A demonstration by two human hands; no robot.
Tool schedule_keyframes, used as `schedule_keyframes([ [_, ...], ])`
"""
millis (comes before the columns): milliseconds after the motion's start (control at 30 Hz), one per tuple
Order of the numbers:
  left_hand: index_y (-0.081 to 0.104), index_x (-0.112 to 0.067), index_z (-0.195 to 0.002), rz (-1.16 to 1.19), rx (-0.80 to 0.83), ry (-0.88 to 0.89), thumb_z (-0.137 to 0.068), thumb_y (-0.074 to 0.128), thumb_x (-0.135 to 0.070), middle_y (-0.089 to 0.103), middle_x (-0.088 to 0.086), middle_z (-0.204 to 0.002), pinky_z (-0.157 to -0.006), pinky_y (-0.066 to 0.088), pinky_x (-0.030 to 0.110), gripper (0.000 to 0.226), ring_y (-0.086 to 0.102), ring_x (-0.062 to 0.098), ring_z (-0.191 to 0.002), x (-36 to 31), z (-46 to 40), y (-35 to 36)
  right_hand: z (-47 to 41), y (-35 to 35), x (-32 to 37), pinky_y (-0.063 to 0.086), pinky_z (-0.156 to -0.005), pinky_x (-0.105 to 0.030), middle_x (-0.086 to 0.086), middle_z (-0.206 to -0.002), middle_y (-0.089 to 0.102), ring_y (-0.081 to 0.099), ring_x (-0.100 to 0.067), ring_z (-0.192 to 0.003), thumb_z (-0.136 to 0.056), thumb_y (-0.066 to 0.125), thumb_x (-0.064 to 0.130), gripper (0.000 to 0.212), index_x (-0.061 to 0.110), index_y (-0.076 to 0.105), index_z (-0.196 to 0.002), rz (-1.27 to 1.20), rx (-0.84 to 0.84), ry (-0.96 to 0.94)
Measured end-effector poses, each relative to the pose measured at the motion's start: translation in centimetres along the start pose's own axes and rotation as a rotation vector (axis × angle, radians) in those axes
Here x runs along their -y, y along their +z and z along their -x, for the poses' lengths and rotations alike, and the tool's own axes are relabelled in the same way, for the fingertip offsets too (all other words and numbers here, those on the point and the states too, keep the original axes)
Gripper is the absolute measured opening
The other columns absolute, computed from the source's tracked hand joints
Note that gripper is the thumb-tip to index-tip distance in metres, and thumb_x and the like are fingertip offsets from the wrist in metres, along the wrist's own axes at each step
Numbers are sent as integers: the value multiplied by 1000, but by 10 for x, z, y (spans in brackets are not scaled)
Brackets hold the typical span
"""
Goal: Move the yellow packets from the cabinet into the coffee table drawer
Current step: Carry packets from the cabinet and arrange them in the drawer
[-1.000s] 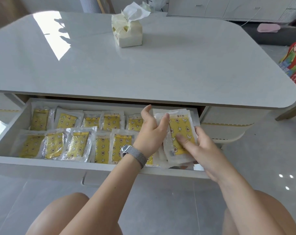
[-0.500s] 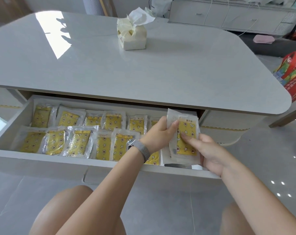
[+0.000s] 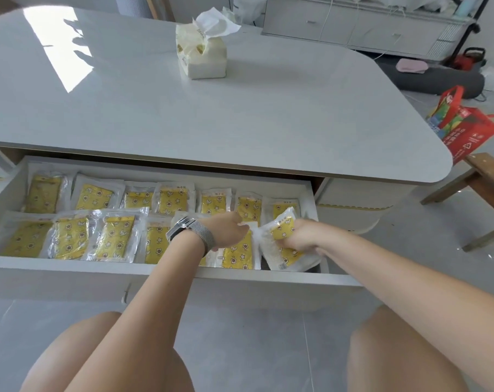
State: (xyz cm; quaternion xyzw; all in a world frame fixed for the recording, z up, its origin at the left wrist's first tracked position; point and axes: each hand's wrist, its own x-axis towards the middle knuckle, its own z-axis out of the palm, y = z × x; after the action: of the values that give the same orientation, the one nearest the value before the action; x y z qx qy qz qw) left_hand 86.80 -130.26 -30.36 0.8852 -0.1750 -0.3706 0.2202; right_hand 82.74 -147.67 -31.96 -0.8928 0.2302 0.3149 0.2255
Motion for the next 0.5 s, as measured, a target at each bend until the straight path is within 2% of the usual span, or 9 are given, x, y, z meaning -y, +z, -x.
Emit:
schedule_keyframes([
  [100,23,-11,-151,44,24,-23,-104,34,-37,58,9,-130,-91,55,37,54,60,22,-114,1,-3,-2,-12,4,2,44,-105,-39,-11,-146,45,50,-29,-126,-97,57,29,58,9,36,-147,-111,121,142],
  [200,23,-12,-150,69,21,17,-104,34,-36,59,11,-130,-94,54,40,54,61,23,-115,-3,-7,-3,-8,5,7,34,-113,-41,-14,-153,34,39,-31,-138,-103,44,24,55,8,25,-152,-173,201,230],
  [267,23,-14,-150,40,39,26,-104,34,-36,60,10,-129,-94,54,40,53,61,23,-114,-3,-10,-2,-7,10,7,27,-116,-42,-14,-161,14,25,-34,-145,-106,33,22,57,6,7,-155,-112,232,236],
  [333,27,-18,-150,3,70,18,-104,34,-35,59,7,-130,-94,54,38,50,61,21,-114,-3,-13,0,-2,16,10,31,-114,-43,-19,-162,6,27,-40,-143,-108,26,20,57,3,-3,-154,-26,249,263],
  [400,34,-20,-148,-12,101,33,-103,35,-28,58,5,-132,-93,54,35,45,61,18,-114,-4,-15,2,5,17,15,42,-106,-37,-21,-159,18,38,-37,-138,-106,27,13,52,0,9,-153,54,212,232],
  [433,38,-19,-146,-29,115,57,-103,36,-25,58,4,-134,-91,55,32,43,61,17,-114,-6,-16,3,9,14,20,46,-96,-31,-21,-157,25,41,-35,-136,-106,28,10,49,-1,17,-152,112,203,181],
  [500,44,-17,-143,-63,139,111,-103,38,-20,57,3,-136,-88,55,29,41,62,15,-113,-11,-17,5,23,9,30,47,-88,-27,-20,-154,32,47,-32,-131,-106,22,9,48,-3,17,-151,307,212,136],
])
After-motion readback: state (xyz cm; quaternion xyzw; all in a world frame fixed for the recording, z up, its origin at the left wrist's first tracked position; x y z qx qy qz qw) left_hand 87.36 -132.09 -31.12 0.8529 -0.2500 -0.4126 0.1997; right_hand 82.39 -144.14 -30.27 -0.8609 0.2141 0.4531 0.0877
